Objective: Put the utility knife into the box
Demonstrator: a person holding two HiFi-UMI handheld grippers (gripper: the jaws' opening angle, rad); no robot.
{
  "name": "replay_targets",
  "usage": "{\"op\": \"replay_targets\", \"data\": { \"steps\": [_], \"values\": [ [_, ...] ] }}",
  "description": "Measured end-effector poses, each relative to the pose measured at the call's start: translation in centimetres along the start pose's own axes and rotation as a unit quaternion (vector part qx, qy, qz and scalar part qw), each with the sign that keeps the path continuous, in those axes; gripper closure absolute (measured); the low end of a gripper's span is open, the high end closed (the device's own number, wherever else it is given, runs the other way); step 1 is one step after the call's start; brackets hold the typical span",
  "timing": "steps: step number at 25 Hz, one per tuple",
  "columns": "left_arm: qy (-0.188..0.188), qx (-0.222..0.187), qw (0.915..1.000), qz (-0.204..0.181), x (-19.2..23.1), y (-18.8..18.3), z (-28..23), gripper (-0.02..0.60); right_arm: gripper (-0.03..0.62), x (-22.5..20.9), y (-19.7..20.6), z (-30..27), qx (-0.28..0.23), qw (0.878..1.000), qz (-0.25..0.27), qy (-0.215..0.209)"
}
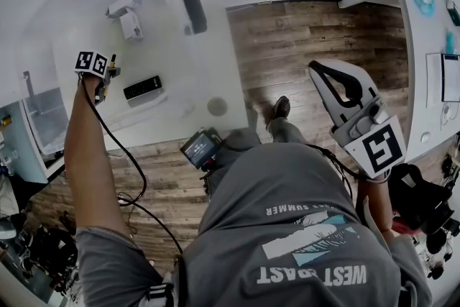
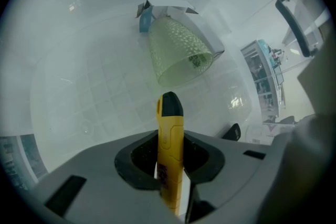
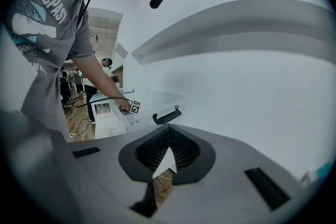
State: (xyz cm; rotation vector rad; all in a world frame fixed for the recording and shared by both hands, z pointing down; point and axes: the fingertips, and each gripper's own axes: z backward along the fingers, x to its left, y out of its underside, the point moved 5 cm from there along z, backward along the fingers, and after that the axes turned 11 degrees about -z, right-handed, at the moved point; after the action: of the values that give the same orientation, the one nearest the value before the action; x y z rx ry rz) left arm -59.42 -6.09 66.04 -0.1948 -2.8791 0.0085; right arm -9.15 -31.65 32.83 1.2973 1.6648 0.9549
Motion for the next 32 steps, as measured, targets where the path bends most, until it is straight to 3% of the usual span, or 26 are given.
{"op": "replay_targets", "data": {
  "steps": [21, 32],
  "values": [
    [0.024, 0.012, 0.9992, -0.030, -1.0, -0.3, -0.2, 0.492, 0.585, 0.7, -0.3, 0.7, 0.002, 1.000, 0.011, 0.001],
    [-0.065, -0.032, 0.9969, -0.031, 0.4, -1.1, 4.4, 0.456, 0.584, 1.4, -0.8, 2.3, -0.012, 1.000, 0.027, -0.009]
  ]
}}
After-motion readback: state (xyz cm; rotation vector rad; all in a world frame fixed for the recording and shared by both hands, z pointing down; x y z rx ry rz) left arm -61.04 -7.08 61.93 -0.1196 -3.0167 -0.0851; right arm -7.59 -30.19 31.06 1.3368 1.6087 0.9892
